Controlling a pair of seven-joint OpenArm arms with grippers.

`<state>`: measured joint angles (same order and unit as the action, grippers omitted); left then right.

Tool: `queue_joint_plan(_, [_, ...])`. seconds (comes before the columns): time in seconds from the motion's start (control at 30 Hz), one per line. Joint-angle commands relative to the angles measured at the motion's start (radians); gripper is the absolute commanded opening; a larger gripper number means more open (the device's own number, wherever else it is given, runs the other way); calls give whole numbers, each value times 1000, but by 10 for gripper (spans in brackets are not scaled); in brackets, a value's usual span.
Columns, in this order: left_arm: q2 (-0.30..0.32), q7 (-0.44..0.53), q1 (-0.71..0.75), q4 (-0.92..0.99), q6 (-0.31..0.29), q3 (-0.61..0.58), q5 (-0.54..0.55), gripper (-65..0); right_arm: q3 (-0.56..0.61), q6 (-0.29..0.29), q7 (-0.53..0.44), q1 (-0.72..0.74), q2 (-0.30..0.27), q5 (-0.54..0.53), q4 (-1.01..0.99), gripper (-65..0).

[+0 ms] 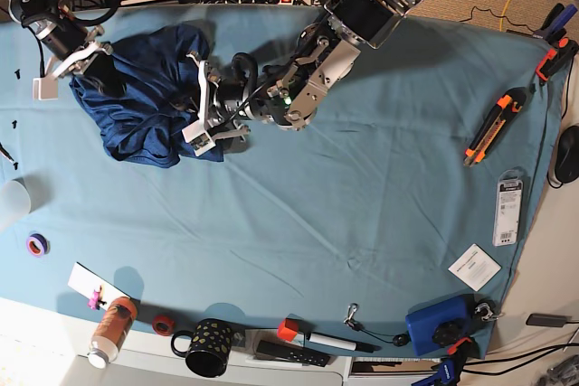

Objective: Layout the t-shirt on the table in an organized manner, then fold the t-shirt properly
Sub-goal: 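Press the left gripper against the shirt bundle's side to tidy it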

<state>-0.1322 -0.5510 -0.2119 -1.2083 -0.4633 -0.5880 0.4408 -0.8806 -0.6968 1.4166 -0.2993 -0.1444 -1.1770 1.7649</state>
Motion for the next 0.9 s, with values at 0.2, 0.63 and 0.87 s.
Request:
queue_joint_plan(0.2, [-25, 29, -58, -15, 129, 2, -81, -650, -5, 15, -20, 0, -13, 227, 13, -650])
queue_joint_plan(0.63, [-25, 43, -77, -16, 114, 2, -79, -650, -5, 175, -152, 5, -17, 494, 13, -650])
queue_joint_plan(0.87, [-25, 8, -71, -55, -81, 9, 55, -650, -5, 116, -92, 53, -17, 311, 16, -650])
